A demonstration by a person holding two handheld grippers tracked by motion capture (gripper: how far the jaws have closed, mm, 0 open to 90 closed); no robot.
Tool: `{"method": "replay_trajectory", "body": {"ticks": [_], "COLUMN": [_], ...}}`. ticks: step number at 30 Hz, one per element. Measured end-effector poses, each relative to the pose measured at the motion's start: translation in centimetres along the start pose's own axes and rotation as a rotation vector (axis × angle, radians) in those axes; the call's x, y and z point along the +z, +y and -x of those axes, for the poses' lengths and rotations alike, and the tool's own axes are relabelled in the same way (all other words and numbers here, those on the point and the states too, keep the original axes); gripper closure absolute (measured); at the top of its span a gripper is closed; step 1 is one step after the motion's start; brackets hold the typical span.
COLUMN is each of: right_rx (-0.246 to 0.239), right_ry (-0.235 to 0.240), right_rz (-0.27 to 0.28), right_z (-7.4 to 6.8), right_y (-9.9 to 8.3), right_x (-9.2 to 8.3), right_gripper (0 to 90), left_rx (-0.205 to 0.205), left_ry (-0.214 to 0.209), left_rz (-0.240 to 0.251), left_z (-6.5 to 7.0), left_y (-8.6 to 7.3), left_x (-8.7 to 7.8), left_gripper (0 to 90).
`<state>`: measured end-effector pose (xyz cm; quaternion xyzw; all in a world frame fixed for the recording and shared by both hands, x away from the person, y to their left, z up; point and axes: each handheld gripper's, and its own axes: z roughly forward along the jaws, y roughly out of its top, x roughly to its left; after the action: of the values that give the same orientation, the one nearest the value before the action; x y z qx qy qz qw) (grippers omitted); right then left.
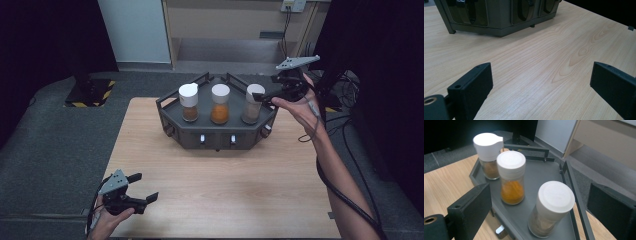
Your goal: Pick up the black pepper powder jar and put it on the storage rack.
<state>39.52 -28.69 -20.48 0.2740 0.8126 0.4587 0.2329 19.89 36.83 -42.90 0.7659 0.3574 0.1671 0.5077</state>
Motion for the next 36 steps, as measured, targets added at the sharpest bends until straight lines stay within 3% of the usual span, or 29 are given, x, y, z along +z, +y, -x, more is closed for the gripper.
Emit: {"method": "replay_trajectory", "body": {"ticks": [20,28,36], "right_rx": [-0.014,-0.038,-0.016], "right_ry": [0.054,0.071,0.070], "right_rz": [0.095,0.127,0.139], "right_z": [-2.4,-4.4,-6.1], "right_y": [-4.2,-6.9,-10.2], "right_x": [-3.4,-5.5,-8.0], "right_gripper": [7.3,6.9,6.7], "left_rx": [-0.023,-0.024,-0.022], "left_ry": [0.011,0.024,0.027], "left_rz": [0.005,0.012,0.012], "left_z": [0.0,0.0,0.1], "left_y": [0.0,-0.2,-0.2], "left_x": [0.2,0.0,-0.1], "left_gripper": [3.7,3.7,3.7]}}
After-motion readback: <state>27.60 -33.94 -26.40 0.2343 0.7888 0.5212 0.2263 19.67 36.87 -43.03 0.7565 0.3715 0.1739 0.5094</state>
